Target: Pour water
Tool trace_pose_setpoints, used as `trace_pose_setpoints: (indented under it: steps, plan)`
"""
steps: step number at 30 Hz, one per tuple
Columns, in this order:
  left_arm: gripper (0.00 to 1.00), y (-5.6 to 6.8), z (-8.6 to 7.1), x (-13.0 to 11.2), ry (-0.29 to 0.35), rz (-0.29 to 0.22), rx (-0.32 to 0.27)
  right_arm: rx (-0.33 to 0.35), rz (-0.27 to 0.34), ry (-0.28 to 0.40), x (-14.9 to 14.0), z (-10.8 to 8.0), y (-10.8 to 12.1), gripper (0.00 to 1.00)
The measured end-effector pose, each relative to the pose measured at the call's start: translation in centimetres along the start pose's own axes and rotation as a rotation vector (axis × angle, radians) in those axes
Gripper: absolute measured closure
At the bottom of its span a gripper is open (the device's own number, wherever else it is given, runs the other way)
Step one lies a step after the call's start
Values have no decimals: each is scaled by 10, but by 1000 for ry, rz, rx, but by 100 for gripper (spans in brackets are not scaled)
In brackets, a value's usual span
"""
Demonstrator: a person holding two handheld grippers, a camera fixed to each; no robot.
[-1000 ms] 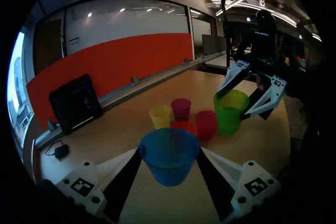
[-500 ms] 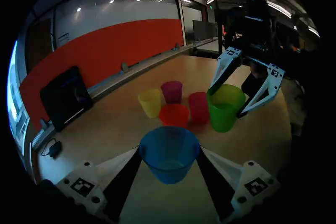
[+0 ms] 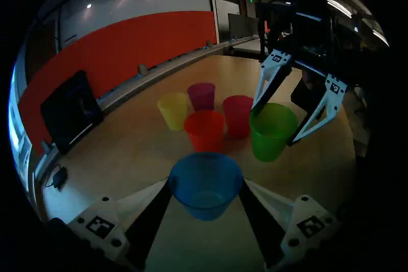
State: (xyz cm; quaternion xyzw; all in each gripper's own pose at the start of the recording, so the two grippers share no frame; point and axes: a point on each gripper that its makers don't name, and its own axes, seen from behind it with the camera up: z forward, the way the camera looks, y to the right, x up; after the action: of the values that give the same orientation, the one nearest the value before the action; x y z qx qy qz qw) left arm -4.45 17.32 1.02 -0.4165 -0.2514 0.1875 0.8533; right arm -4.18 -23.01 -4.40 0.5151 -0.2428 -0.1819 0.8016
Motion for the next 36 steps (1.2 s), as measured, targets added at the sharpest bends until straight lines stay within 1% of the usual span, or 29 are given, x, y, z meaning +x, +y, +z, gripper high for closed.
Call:
trace_pose_setpoints:
  steps: [14, 27, 32, 36]
  plan:
    - [12, 7, 13, -17, -32, -13, -18, 6, -11, -44, -20, 9, -2, 6]
    - [11, 7, 17, -28, -39, -34, -24, -2, -9, -62, -31, 14, -1, 6]
    - [12, 8, 16, -32, -45, -40, -28, -5, -5, -64, -32, 14, 1, 6]
    - [12, 7, 15, -37, -57, -41, -26, -4, -8, -67, -33, 15, 0, 6]
